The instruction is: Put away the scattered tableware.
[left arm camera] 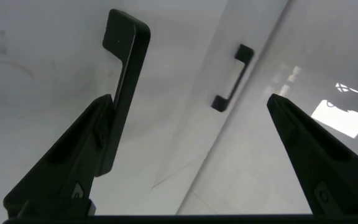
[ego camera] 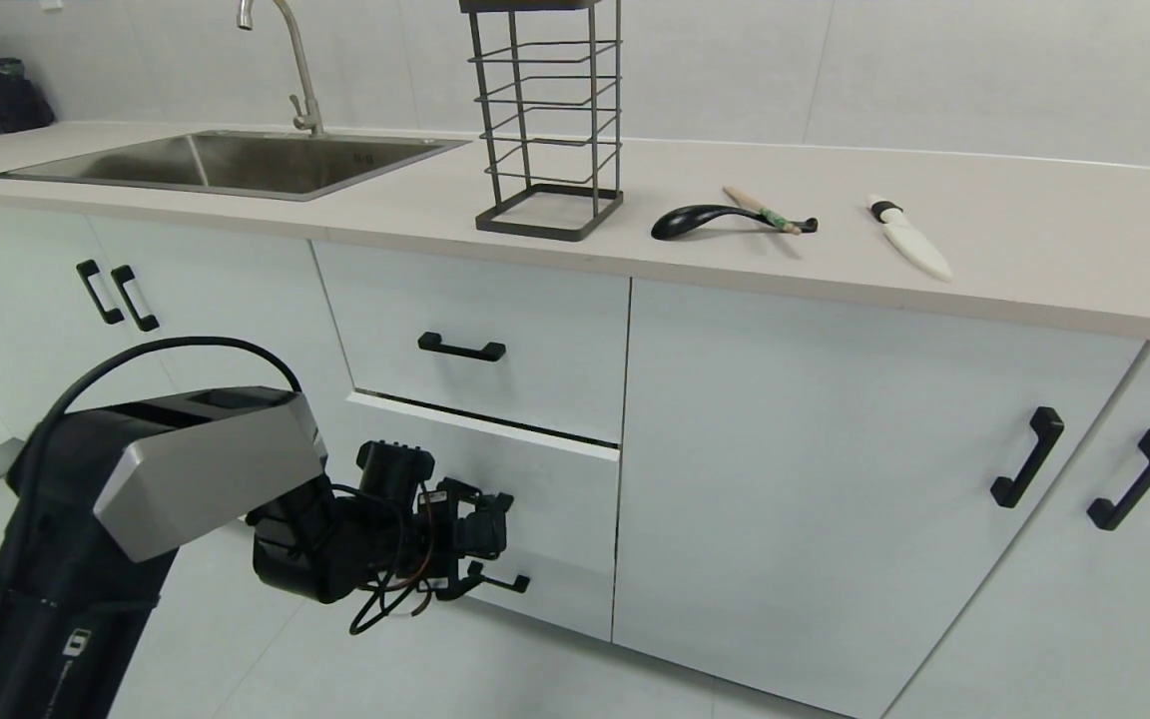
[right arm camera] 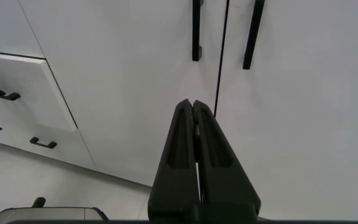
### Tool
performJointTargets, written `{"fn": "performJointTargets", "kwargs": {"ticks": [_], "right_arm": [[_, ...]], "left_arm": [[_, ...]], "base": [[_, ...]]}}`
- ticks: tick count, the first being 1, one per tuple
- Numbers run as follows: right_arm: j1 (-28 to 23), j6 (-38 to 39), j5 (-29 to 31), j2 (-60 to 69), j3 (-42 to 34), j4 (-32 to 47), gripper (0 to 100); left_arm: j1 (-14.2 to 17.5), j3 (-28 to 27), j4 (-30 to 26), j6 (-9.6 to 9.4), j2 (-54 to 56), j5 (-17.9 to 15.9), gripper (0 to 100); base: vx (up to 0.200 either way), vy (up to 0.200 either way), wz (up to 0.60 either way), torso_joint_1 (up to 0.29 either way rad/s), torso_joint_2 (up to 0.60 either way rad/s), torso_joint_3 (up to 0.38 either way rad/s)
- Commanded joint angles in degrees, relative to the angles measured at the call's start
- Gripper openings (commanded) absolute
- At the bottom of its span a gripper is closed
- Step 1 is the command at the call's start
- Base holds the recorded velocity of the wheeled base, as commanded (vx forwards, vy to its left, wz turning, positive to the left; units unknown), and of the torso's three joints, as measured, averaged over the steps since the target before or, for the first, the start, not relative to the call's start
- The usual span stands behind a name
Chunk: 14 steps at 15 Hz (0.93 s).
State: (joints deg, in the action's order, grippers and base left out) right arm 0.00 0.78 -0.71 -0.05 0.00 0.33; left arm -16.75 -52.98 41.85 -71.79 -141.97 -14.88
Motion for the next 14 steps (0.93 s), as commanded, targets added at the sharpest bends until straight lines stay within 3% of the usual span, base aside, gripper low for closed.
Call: {"fn": "performJointTargets", "kwargs": {"ticks": [1,5,7,10,11,13,14], "right_arm": [[0.0,0.01,0.0,-0.04,0.0,0.02,0],[0.0,0.01,0.0,-0.04,0.0,0.02,0],[0.0,0.01,0.0,-0.04,0.0,0.02,0],[0.0,0.01,-0.08,-0.04,0.0,0.02,0],[0.0,0.01,0.0,-0.04,0.0,0.02,0],[0.0,0.01,-0.08,-0.04,0.0,0.02,0],[0.0,0.01,-0.08,-0.04,0.0,0.02,0]], "left_arm": [[-0.13,1.74,-0.19,0.07,1.35,0.03,100],[-0.21,3.67,-0.1,-0.02,3.19,0.03,100],[-0.48,12.02,-0.01,-0.1,11.72,0.03,100],[-1.44,29.6,-1.51,0.42,32.72,0.56,100],[-2.59,31.8,-4.58,0.69,40.02,0.47,100],[-4.08,30.13,-11.97,1.65,48.72,0.47,100],[-3.82,25.73,-19.88,3.85,54.26,0.47,100]], "base": [[0.0,0.0,0.0,0.0,0.0,0.0],[0.0,0.0,0.0,0.0,0.0,0.0],[0.0,0.0,0.0,0.0,0.0,0.0],[0.0,0.0,0.0,0.0,0.0,0.0],[0.0,0.0,0.0,0.0,0.0,0.0],[0.0,0.0,0.0,0.0,0.0,0.0],[0.0,0.0,0.0,0.0,0.0,0.0]]}}
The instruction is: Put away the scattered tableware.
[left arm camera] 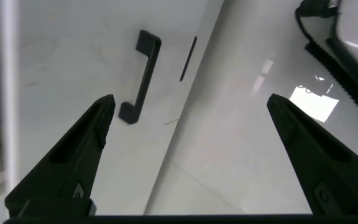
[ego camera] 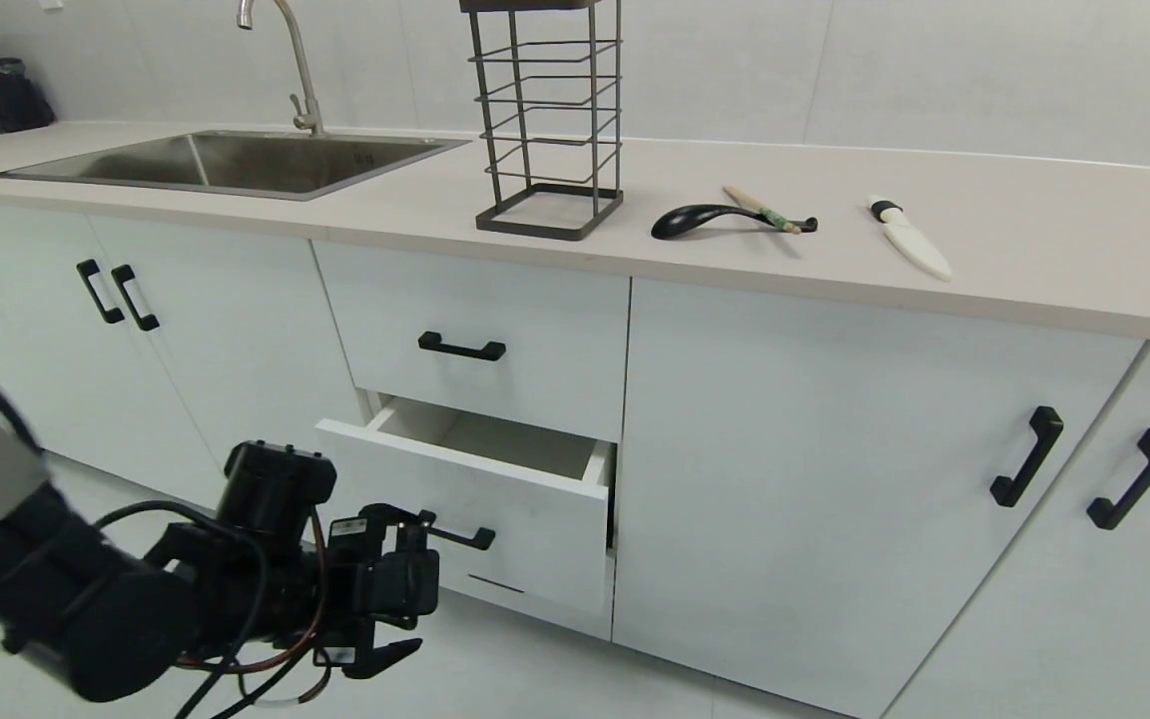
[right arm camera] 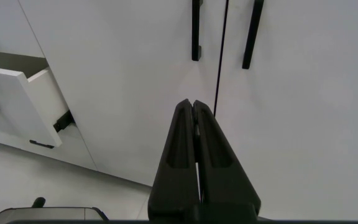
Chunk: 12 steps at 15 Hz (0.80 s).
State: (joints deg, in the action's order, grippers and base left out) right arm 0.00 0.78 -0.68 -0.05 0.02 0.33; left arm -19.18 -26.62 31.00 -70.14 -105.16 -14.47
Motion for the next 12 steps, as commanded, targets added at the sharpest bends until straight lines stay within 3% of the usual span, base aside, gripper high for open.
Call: {"fn": "performJointTargets", "kwargs": {"ticks": [1,4,5,7,12], "right_arm": [[0.0,0.01,-0.11,-0.04,-0.02,0.02,0],[0.0,0.01,-0.02,-0.04,0.06,0.02,0],[0.0,0.01,-0.02,-0.04,0.06,0.02,0],[0.0,0.01,-0.02,-0.04,0.06,0.02,0],[0.0,0.01,-0.02,-0.04,-0.02,0.02,0]], "left_arm": [[-0.6,-3.87,-12.54,3.26,18.14,0.06,100],[0.81,-13.1,-14.39,3.26,9.36,-0.82,100],[0.81,-13.1,-14.39,3.26,9.36,-0.82,100],[0.63,-20.66,-14.39,3.08,-1.98,-1.26,100],[0.63,-27.43,-12.46,3.08,-12.88,-1.26,100]], "base": [[0.0,0.0,0.0,0.0,0.0,0.0],[0.0,0.0,0.0,0.0,0.0,0.0],[0.0,0.0,0.0,0.0,0.0,0.0],[0.0,0.0,0.0,0.0,0.0,0.0],[0.0,0.0,0.0,0.0,0.0,0.0]]}}
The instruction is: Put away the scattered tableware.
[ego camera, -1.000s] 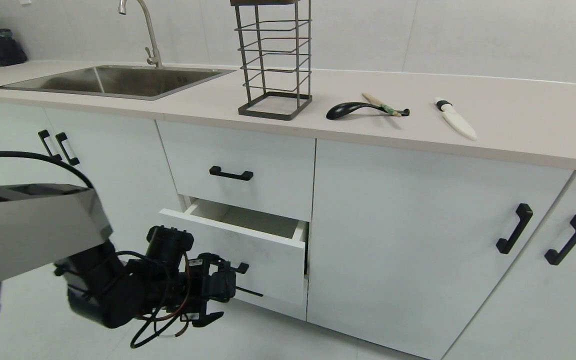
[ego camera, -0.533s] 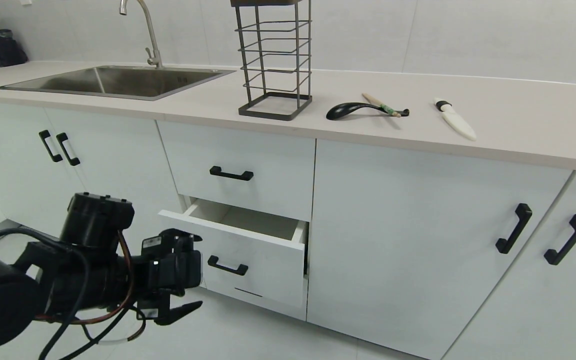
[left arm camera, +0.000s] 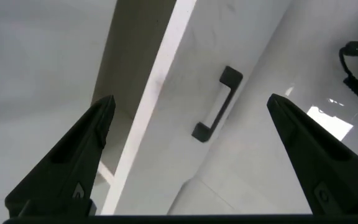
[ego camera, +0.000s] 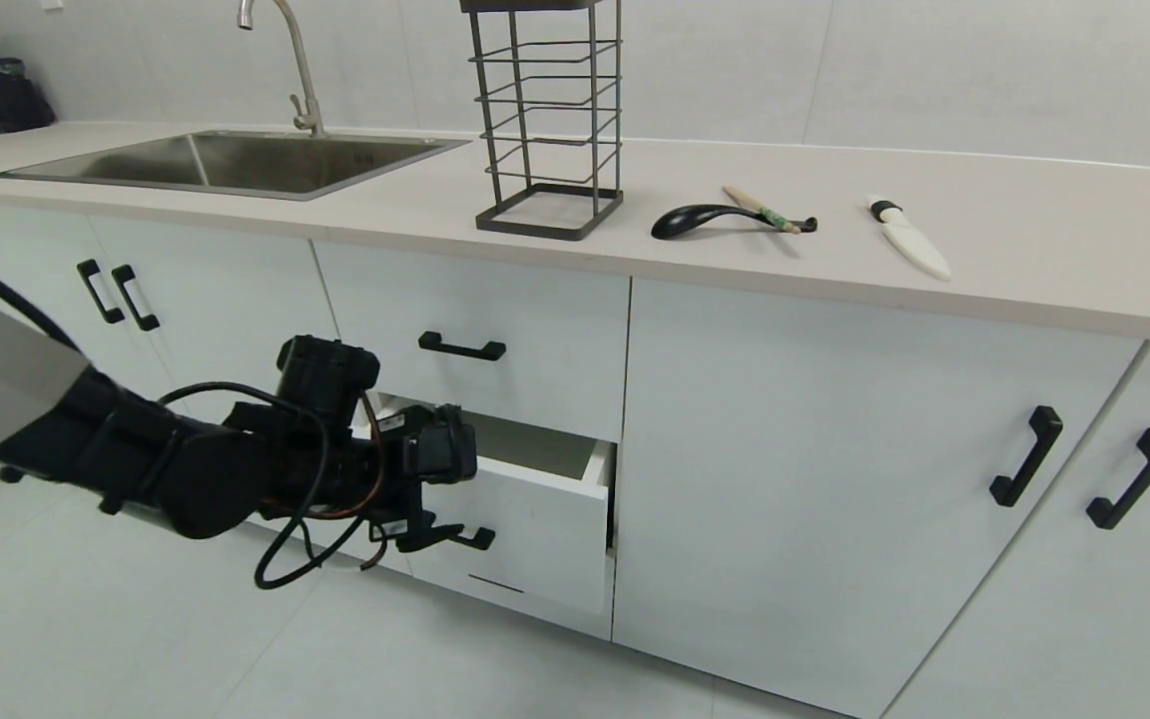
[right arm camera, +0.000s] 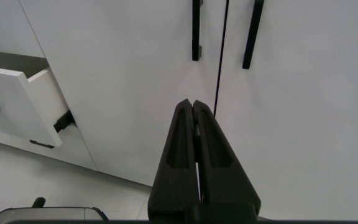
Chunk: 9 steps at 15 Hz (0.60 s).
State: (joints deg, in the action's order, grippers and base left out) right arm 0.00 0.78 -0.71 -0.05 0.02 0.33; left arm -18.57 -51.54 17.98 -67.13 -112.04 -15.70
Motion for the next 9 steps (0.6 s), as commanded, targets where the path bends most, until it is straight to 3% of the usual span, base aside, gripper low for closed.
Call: {"fn": "performJointTargets", "kwargs": {"ticks": [1,3,9], "right_arm": [[0.0,0.01,0.0,-0.04,0.06,0.02,0],[0.0,0.01,0.0,-0.04,-0.02,0.02,0],[0.0,0.01,0.0,-0.04,-0.02,0.02,0]], "left_arm": [[0.11,-3.92,0.92,0.07,-7.4,-0.03,100],[0.64,-5.15,1.71,-0.19,-9.42,0.06,100],[0.81,-1.28,3.11,-0.54,-9.77,-0.03,100]], "base": [[0.0,0.0,0.0,0.0,0.0,0.0],[0.0,0.0,0.0,0.0,0.0,0.0],[0.0,0.0,0.0,0.0,0.0,0.0]]}}
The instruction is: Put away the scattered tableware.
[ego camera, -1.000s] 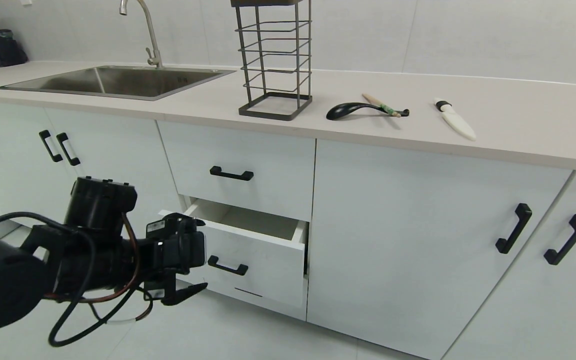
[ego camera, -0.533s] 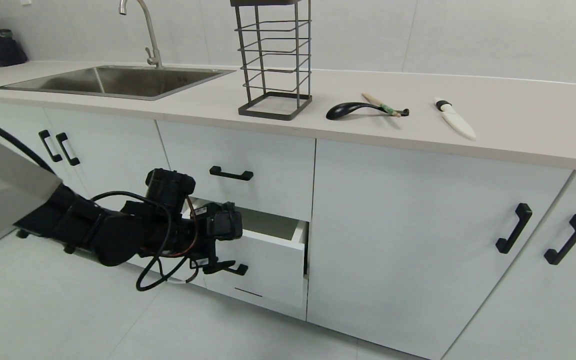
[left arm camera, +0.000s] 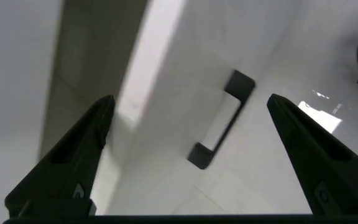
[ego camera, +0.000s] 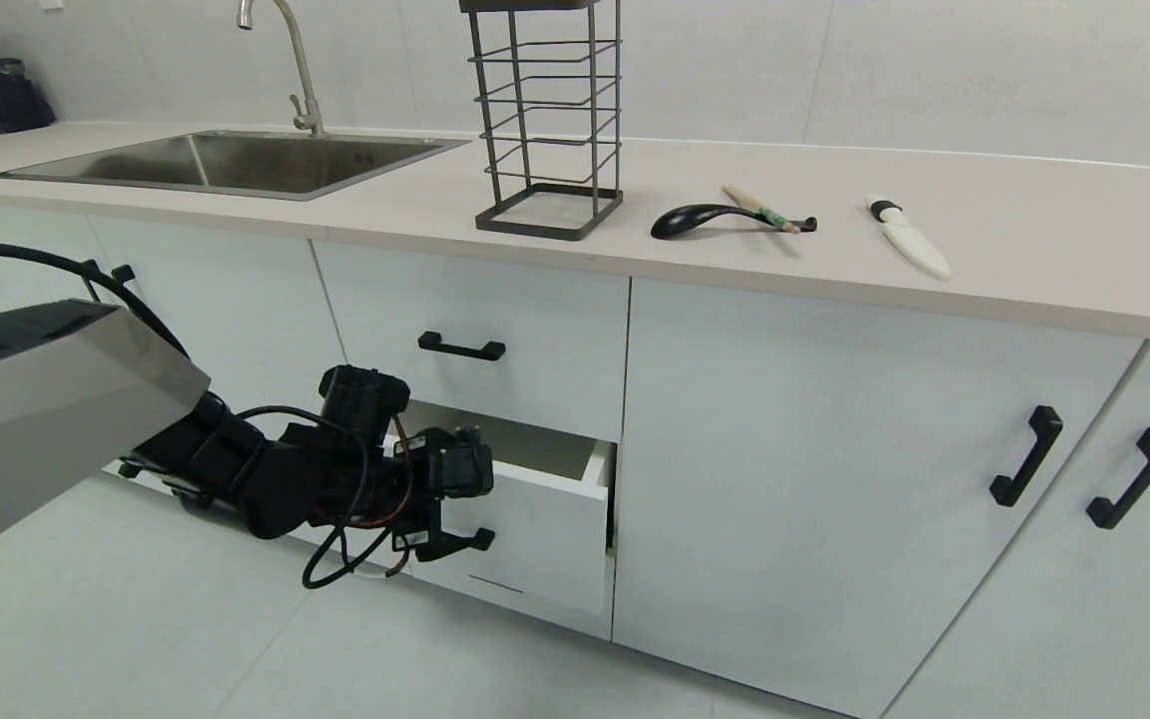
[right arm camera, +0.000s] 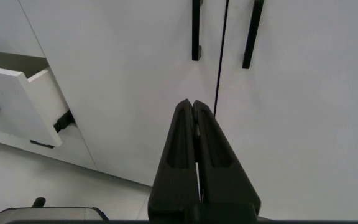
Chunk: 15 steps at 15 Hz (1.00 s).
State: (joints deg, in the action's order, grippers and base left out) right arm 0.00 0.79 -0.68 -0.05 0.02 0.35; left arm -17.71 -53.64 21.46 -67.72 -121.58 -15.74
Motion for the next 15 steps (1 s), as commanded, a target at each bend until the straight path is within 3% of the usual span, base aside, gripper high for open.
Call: {"fn": "performJointTargets", "kwargs": {"ticks": [1,5,12,15], "right_arm": [[0.0,0.0,-0.02,-0.04,-0.02,0.0,0],[0.0,0.0,-0.11,-0.04,-0.02,0.0,0],[0.0,0.0,-0.02,-0.04,-0.02,0.0,0],[0.0,0.0,-0.02,-0.04,-0.02,0.0,0]], "left_arm": [[-0.04,0.82,-0.36,0.04,-0.24,0.01,100],[-0.04,6.35,-0.36,0.04,4.15,-0.7,100],[-0.48,25.43,-0.36,0.13,19.8,-0.79,100],[-0.57,26.22,-0.36,0.13,21.73,-0.79,100]], "base": [[0.0,0.0,0.0,0.0,0.0,0.0],[0.0,0.0,0.0,0.0,0.0,0.0],[0.0,0.0,0.0,0.0,0.0,0.0],[0.0,0.0,0.0,0.0,0.0,0.0]]}}
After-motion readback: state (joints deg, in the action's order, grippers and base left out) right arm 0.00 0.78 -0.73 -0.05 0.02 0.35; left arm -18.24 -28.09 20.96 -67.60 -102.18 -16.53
